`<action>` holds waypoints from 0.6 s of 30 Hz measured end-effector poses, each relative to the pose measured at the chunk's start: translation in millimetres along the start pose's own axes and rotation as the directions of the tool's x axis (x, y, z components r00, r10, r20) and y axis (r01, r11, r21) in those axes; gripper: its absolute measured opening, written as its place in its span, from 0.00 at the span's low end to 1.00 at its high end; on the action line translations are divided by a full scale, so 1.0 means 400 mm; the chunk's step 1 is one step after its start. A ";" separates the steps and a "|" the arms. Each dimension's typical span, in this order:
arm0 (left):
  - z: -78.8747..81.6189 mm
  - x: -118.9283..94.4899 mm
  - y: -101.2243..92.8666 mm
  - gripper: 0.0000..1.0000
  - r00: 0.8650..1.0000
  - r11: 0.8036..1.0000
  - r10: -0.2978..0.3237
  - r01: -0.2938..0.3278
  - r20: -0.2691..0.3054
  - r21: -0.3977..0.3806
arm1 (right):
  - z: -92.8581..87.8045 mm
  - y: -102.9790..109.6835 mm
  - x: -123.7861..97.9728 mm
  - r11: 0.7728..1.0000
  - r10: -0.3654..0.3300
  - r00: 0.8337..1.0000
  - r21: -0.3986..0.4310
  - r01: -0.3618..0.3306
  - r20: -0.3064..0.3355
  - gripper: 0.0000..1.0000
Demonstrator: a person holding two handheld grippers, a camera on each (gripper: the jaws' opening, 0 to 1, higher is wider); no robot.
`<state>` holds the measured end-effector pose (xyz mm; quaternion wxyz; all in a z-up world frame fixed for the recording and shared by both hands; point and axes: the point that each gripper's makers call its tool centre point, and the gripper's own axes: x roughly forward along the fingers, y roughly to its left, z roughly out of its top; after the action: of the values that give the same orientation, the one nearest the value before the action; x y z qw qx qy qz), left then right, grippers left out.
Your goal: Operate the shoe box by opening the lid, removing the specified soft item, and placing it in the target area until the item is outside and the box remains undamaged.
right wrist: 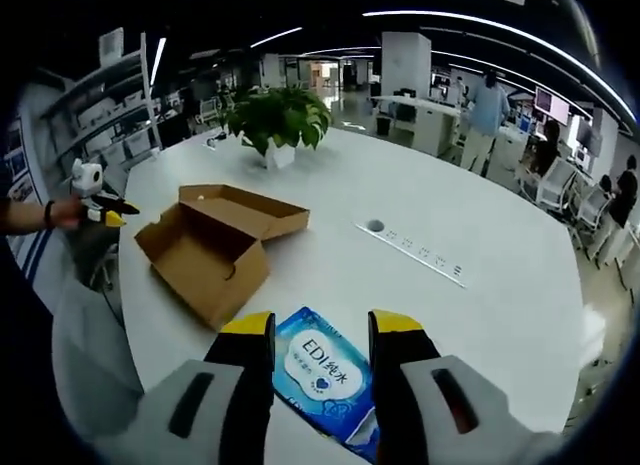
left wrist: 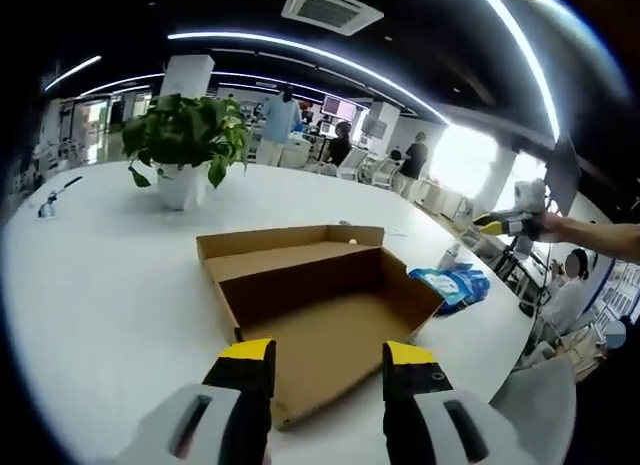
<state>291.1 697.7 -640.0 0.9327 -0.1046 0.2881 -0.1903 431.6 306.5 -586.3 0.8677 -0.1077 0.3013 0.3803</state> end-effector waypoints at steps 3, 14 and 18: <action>-0.009 -0.008 0.036 0.43 0.998 0.997 0.057 -0.056 0.007 -0.051 | 0.004 0.004 0.005 1.000 0.007 1.000 0.005 -0.007 0.008 0.35; -0.047 0.024 0.088 0.41 0.990 0.977 0.141 -0.141 -0.014 -0.159 | -0.028 0.018 -0.002 0.999 0.028 1.000 0.019 -0.028 -0.007 0.34; -0.073 0.052 0.102 0.39 0.982 0.969 0.176 -0.184 -0.062 -0.168 | -0.033 0.037 -0.012 0.999 0.038 0.999 0.032 -0.038 0.004 0.34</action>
<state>301.9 723.5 -686.5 0.9265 -0.1542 0.3334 -0.0817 412.5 308.5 -593.3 0.8625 -0.0874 0.3076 0.3921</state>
